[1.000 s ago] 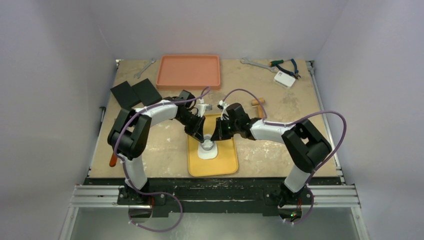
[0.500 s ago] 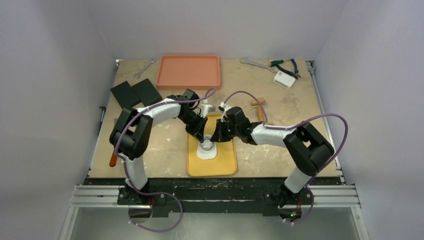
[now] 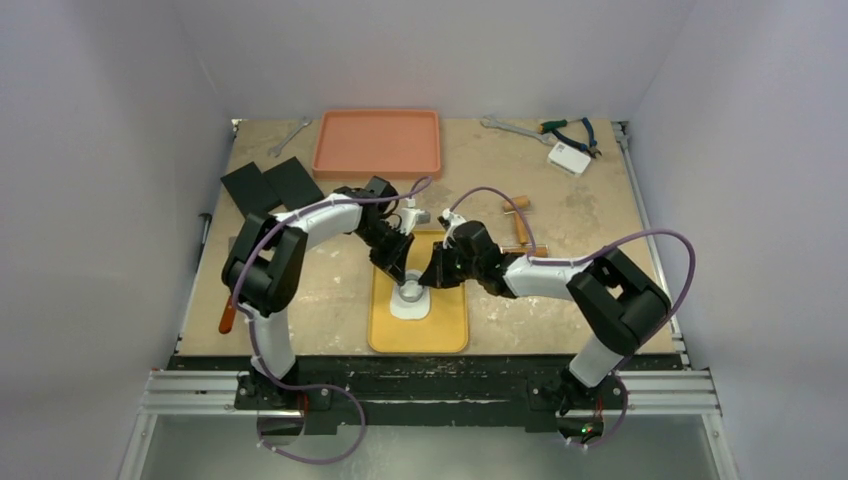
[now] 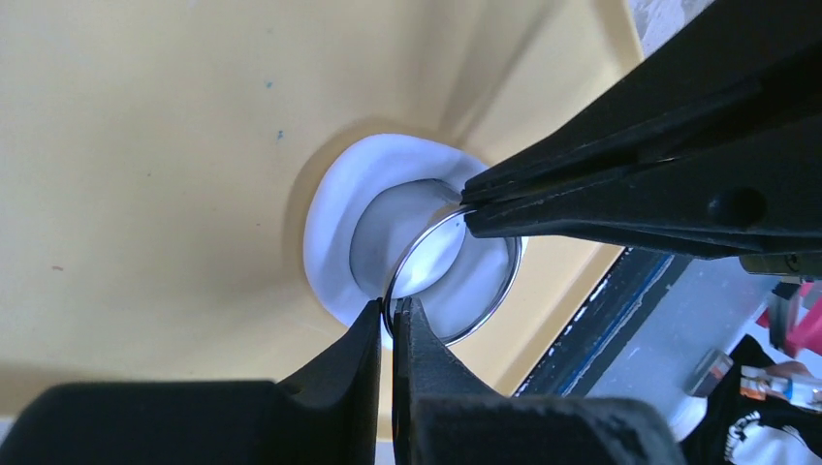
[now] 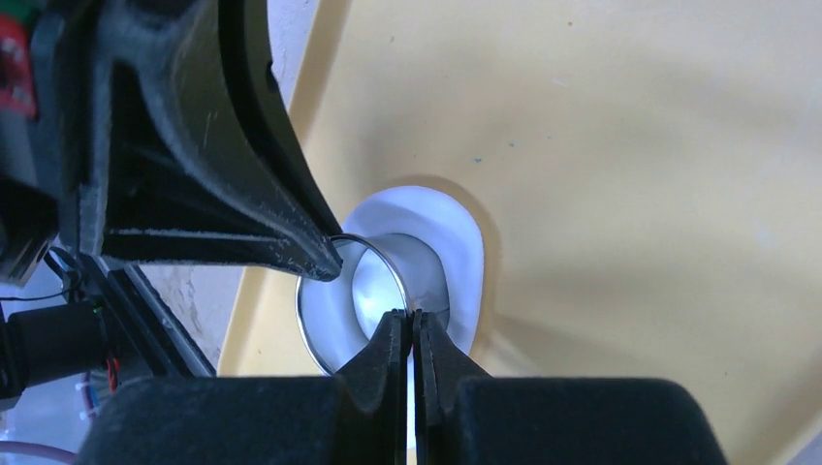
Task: Roll out the dumpling wrappers from the dough
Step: Press the dumpling wrapper on the work surface.
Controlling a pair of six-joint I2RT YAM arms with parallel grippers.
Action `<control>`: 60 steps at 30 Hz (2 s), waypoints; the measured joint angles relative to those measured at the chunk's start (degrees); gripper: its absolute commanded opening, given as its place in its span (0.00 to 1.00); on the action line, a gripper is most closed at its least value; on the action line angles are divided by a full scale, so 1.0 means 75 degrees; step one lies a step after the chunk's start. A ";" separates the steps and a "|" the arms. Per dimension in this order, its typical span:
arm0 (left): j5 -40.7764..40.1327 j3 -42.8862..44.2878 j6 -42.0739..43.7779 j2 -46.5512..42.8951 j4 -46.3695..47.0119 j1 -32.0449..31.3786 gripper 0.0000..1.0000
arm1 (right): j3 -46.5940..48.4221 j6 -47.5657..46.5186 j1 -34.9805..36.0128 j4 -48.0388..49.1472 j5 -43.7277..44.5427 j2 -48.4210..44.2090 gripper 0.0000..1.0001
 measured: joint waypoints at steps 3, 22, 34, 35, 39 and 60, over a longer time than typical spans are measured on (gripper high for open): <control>0.0201 0.0166 0.0038 0.0184 -0.0160 0.0029 0.00 | -0.0420 0.0265 0.0111 0.0458 0.0230 -0.0230 0.00; 0.0085 -0.0032 0.0653 -0.0064 -0.0058 -0.0020 0.00 | 0.0726 -0.0262 -0.0102 -0.1035 -0.0329 0.0256 0.00; 0.0749 -0.0122 0.0562 0.0067 -0.0050 0.0178 0.00 | 0.0224 0.0181 -0.0289 -0.0251 -0.0691 0.0207 0.00; 0.0746 -0.0204 0.0603 -0.0012 -0.0020 0.0184 0.00 | 0.0356 0.0163 -0.0356 -0.0341 -0.0880 0.0318 0.00; 0.0737 -0.0443 0.0764 -0.0227 0.0099 0.0195 0.00 | 0.0679 0.0000 -0.0469 -0.0656 -0.1239 0.0527 0.00; 0.0682 -0.0417 0.0667 -0.0213 0.0259 -0.0015 0.00 | 0.0125 0.0265 -0.0417 -0.0227 -0.1049 0.0198 0.00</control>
